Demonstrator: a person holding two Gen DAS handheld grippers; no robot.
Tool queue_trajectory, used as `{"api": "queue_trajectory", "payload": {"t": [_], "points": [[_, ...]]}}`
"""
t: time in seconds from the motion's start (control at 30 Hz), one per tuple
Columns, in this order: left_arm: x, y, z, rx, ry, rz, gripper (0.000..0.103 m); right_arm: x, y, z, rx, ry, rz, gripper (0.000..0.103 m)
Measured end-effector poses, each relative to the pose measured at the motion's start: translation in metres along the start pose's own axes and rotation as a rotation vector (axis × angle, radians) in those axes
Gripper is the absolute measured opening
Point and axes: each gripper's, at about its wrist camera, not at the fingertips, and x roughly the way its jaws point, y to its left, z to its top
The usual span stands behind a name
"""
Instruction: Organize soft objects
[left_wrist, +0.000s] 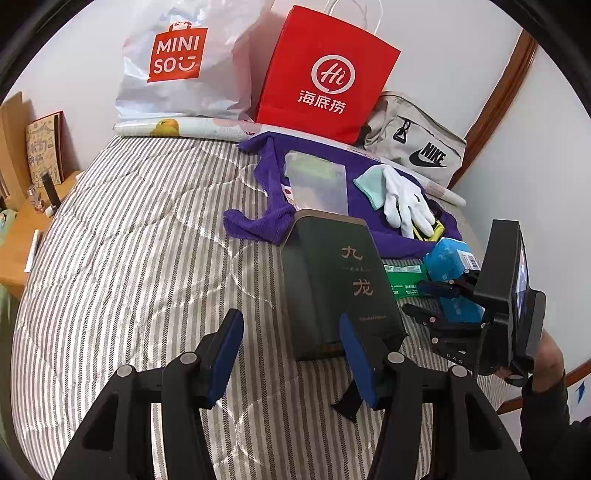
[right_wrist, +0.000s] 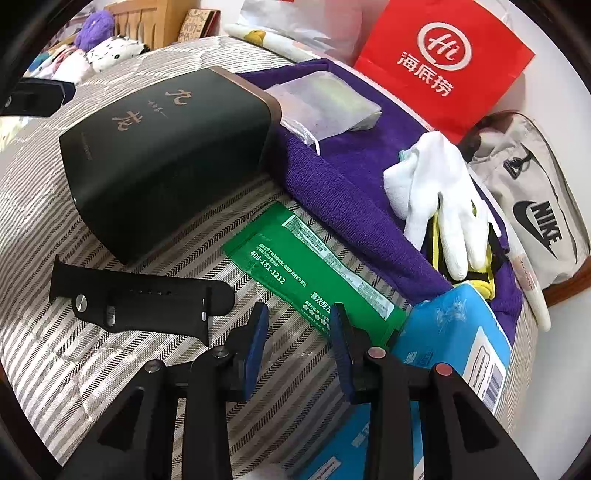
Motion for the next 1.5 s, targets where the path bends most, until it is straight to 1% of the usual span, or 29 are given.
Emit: {"api": "queue_trajectory", "payload": {"t": [0.03, 0.07, 0.1, 0.17, 0.2, 0.23, 0.27, 0.3, 0.4, 0.57, 0.7, 0.83, 1.0, 1.1, 1.2, 1.3, 1.37, 1.43, 1.47, 1.5], "points": [[0.000, 0.001, 0.000, 0.000, -0.001, -0.001, 0.052, 0.001, 0.001, 0.001, -0.016, 0.001, -0.015, 0.038], [0.000, 0.001, 0.000, -0.002, -0.001, -0.002, 0.052, 0.001, 0.002, 0.001, -0.029, 0.000, -0.030, 0.045], [-0.001, 0.001, 0.000, -0.003, -0.002, -0.005, 0.052, 0.001, 0.002, 0.001, -0.040, -0.002, -0.041, 0.046], [0.000, 0.002, 0.000, -0.007, -0.001, -0.010, 0.052, 0.004, -0.001, 0.003, -0.040, -0.002, -0.023, 0.045], [0.001, 0.002, 0.000, -0.006, 0.001, -0.010, 0.052, 0.005, -0.004, 0.004, -0.029, 0.002, -0.006, 0.041], [0.001, 0.002, 0.000, -0.004, 0.003, -0.009, 0.052, 0.006, -0.008, 0.006, -0.014, 0.005, 0.029, 0.034], [0.002, 0.002, 0.000, -0.004, 0.004, -0.007, 0.052, 0.007, -0.009, 0.007, -0.005, 0.008, 0.062, 0.011], [0.002, 0.004, 0.000, -0.003, 0.008, -0.008, 0.052, 0.009, -0.009, 0.008, 0.000, 0.016, 0.079, 0.006], [0.000, 0.005, -0.002, -0.005, 0.008, -0.011, 0.052, 0.008, -0.001, 0.008, -0.045, 0.007, 0.045, 0.004], [-0.003, 0.005, -0.004, -0.007, 0.009, -0.007, 0.052, -0.003, 0.001, 0.008, 0.003, -0.027, 0.076, 0.001], [-0.006, 0.004, -0.007, -0.010, 0.009, -0.005, 0.052, -0.025, 0.004, 0.004, 0.053, -0.070, 0.131, 0.001], [-0.009, 0.001, -0.013, -0.004, 0.017, -0.006, 0.052, -0.045, 0.009, -0.003, 0.097, -0.091, 0.152, 0.001], [-0.008, -0.005, -0.027, 0.011, 0.043, -0.008, 0.052, -0.067, 0.023, -0.017, 0.115, -0.105, 0.172, 0.001], [-0.007, -0.009, -0.036, 0.014, 0.061, -0.003, 0.052, -0.081, 0.033, -0.023, 0.125, -0.130, 0.205, 0.001], [-0.010, -0.012, -0.043, 0.018, 0.066, -0.004, 0.052, -0.089, 0.047, -0.030, 0.124, -0.135, 0.255, 0.001], [-0.012, -0.014, -0.049, 0.020, 0.067, 0.000, 0.052, -0.086, 0.060, -0.036, 0.127, -0.116, 0.322, 0.001], [-0.012, -0.013, -0.052, 0.016, 0.071, 0.002, 0.052, -0.081, 0.068, -0.040, 0.116, -0.105, 0.337, 0.002], [-0.011, -0.013, -0.055, 0.013, 0.076, 0.004, 0.052, -0.075, 0.071, -0.045, 0.112, -0.106, 0.323, 0.006], [-0.010, -0.013, -0.056, 0.014, 0.080, 0.006, 0.052, -0.073, 0.071, -0.047, 0.110, -0.108, 0.317, 0.013], [-0.009, -0.013, -0.058, 0.015, 0.083, 0.008, 0.052, -0.071, 0.070, -0.048, 0.115, -0.108, 0.304, 0.028]]}}
